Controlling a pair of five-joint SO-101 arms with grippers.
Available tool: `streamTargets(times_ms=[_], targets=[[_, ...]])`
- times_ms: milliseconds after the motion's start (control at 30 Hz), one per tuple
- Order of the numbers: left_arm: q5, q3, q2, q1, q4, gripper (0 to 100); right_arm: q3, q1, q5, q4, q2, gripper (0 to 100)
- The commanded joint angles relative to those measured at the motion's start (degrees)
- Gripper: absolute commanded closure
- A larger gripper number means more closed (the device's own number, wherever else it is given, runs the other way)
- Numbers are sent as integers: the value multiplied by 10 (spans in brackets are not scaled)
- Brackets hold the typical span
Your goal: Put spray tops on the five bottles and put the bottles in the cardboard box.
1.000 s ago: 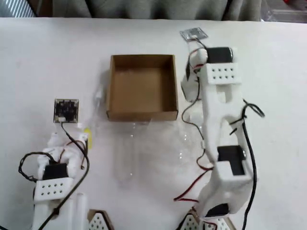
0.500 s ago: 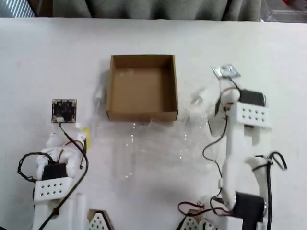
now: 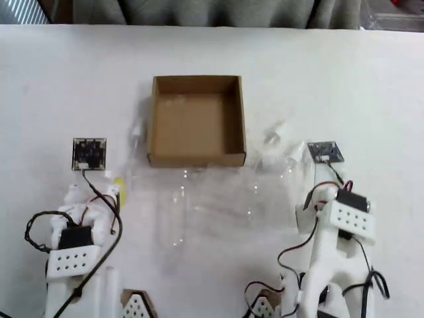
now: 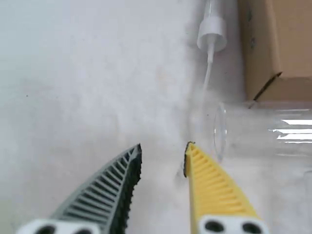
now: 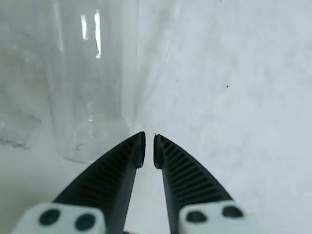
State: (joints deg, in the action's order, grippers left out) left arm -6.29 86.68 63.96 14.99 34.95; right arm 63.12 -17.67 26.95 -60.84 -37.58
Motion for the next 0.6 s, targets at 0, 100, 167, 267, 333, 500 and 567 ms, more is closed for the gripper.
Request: streamTargets(times_ms=[0,100,167,267,333,500,567], targets=[[-2,-6,11,5,-9,840,58,-5,2,95,-42,981],[-56,-9,11,5,1,842,82,-7,2,124,-64,981],[-84,-25,11,2,32,842,84,-6,3,124,-67,982],[-119,-92,10,5,108,842,85,-6,5,124,-68,982],[-155,-146,7,2,154,842,91,-5,6,128,-68,982],[-273,-276,7,-61,304,842,91,-4,6,128,-68,982],[-342,-310,7,-97,353,842,91,-4,6,128,-68,982]])
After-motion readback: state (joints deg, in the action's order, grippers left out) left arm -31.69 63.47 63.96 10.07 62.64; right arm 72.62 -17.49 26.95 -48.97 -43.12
